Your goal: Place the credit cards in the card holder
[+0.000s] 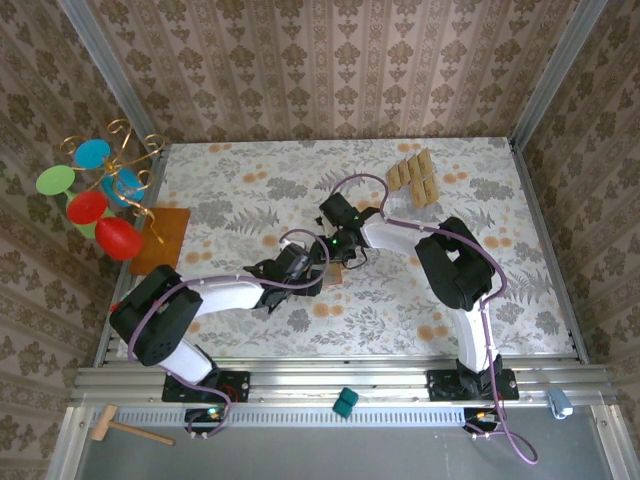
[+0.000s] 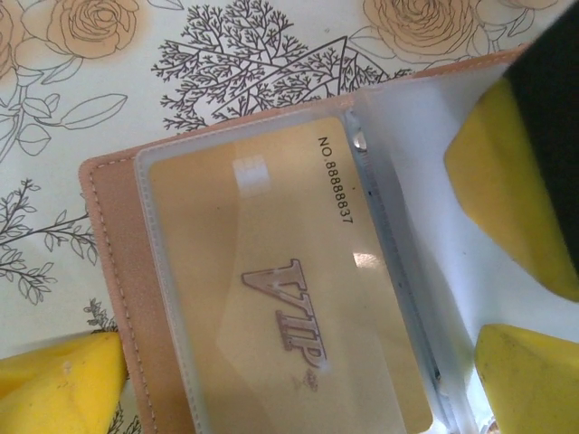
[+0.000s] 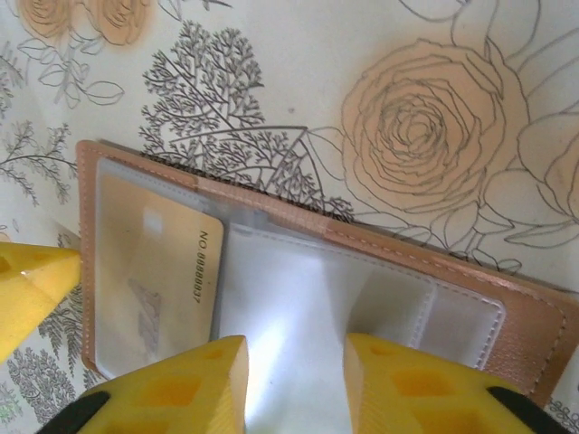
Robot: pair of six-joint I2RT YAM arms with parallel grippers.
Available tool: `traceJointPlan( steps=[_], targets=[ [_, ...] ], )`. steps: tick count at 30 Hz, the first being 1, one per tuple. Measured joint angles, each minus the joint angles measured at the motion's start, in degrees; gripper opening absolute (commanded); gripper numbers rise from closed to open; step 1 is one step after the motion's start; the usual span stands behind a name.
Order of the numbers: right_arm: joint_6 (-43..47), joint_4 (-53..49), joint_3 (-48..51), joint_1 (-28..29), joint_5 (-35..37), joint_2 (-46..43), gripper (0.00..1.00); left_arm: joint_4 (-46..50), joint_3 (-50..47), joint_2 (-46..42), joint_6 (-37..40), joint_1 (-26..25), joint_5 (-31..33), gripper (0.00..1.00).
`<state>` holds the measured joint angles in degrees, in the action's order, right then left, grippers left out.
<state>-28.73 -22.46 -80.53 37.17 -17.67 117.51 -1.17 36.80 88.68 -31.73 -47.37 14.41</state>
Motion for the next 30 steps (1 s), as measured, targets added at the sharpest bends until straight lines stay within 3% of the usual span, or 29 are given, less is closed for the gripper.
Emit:
traceJointPlan(
  steps=[10, 30],
  targets=[
    [-0.2, 0.1, -0.3, -1.4, -0.6, -0.6, 0.52, -1.5, -0.8, 0.0, -0.1, -0.3, 1.0, 1.0],
    [-2.8, 4.7, 5.6, -2.0, -1.3, -3.0, 0.54, -2.2, -1.2, 0.1, -0.4, -0.5, 1.5, 1.0]
  ],
)
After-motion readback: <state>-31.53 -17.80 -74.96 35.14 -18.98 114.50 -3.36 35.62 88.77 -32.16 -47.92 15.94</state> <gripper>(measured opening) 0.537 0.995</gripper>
